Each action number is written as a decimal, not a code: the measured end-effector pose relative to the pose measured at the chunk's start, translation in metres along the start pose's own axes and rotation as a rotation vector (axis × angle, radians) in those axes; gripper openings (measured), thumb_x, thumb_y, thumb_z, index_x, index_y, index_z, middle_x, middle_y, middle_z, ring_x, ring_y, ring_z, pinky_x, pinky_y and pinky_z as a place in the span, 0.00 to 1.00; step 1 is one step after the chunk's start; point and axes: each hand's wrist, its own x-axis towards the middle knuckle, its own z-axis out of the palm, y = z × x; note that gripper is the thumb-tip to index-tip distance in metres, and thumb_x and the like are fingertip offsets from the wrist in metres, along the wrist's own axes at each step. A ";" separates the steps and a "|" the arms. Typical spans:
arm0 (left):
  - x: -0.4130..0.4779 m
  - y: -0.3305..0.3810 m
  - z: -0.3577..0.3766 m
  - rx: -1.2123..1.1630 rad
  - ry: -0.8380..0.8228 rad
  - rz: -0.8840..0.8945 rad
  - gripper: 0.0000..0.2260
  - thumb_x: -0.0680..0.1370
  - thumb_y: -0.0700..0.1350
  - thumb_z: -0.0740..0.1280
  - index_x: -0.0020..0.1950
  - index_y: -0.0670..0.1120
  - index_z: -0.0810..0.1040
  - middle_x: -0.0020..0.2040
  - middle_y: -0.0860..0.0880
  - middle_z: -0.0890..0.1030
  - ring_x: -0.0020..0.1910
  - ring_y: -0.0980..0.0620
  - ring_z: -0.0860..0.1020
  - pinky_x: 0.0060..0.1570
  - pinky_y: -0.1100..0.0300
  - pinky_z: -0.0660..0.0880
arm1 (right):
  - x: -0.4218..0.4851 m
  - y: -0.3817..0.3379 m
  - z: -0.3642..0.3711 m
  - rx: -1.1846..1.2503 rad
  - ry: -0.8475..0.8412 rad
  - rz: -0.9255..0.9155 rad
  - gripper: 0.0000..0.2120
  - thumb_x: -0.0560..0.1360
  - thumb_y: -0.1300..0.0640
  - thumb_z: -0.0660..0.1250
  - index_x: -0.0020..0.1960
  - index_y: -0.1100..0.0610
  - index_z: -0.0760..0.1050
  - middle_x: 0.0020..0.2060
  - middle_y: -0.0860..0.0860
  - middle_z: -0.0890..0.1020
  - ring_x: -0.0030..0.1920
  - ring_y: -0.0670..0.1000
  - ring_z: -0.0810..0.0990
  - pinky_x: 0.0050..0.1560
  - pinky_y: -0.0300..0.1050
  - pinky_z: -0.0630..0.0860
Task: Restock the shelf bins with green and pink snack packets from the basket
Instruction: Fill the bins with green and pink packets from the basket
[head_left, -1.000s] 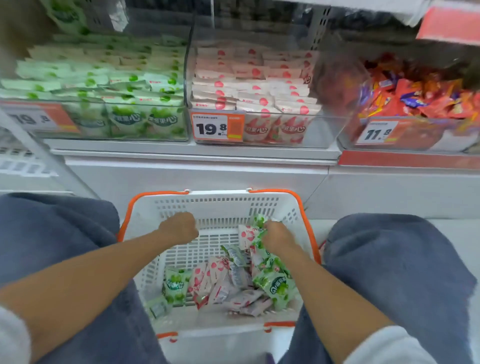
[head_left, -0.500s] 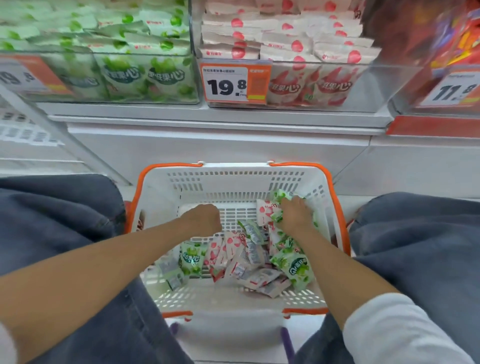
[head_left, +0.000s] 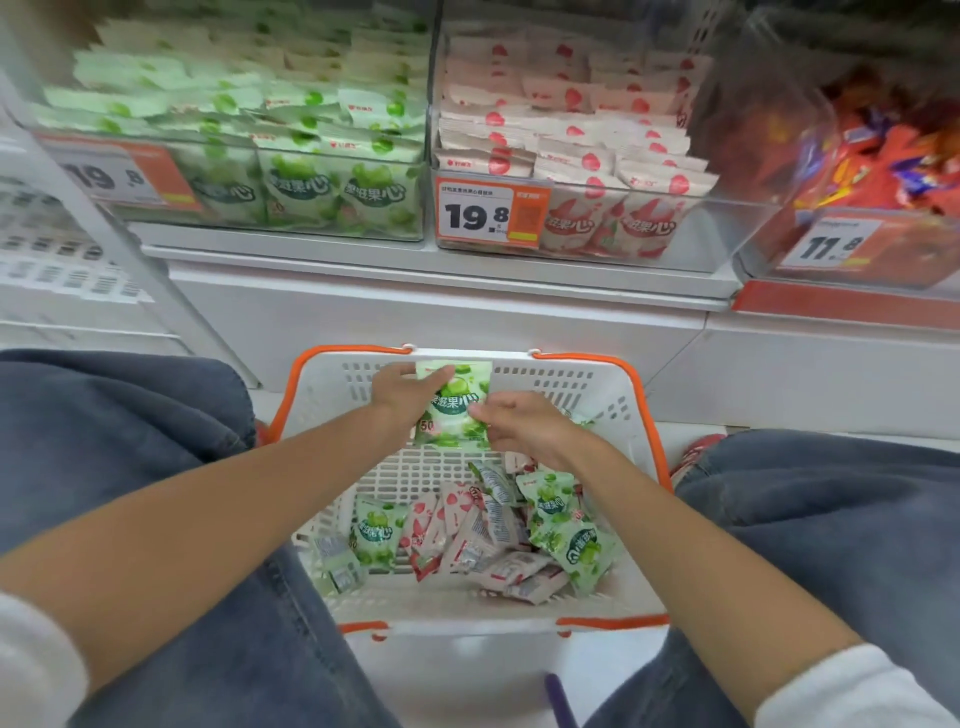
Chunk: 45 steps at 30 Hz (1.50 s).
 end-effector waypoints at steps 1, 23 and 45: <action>0.000 0.003 -0.003 -0.043 0.011 0.027 0.34 0.63 0.61 0.78 0.62 0.44 0.77 0.60 0.47 0.81 0.55 0.46 0.81 0.59 0.49 0.78 | 0.000 -0.006 0.003 -0.019 -0.004 -0.022 0.29 0.69 0.46 0.75 0.63 0.61 0.75 0.58 0.52 0.81 0.55 0.50 0.81 0.59 0.46 0.78; -0.035 0.203 -0.135 0.387 0.535 0.892 0.26 0.83 0.61 0.48 0.31 0.47 0.62 0.29 0.49 0.68 0.30 0.48 0.67 0.33 0.53 0.59 | -0.019 -0.266 0.086 -0.173 0.117 -0.489 0.09 0.74 0.64 0.72 0.41 0.59 0.72 0.39 0.54 0.79 0.41 0.49 0.81 0.47 0.45 0.82; 0.100 0.248 -0.250 1.086 0.723 0.866 0.15 0.82 0.48 0.54 0.61 0.43 0.74 0.59 0.40 0.78 0.58 0.39 0.74 0.54 0.50 0.68 | 0.229 -0.466 0.178 -0.532 0.664 -0.771 0.19 0.73 0.54 0.72 0.61 0.61 0.78 0.60 0.56 0.80 0.61 0.54 0.78 0.60 0.43 0.74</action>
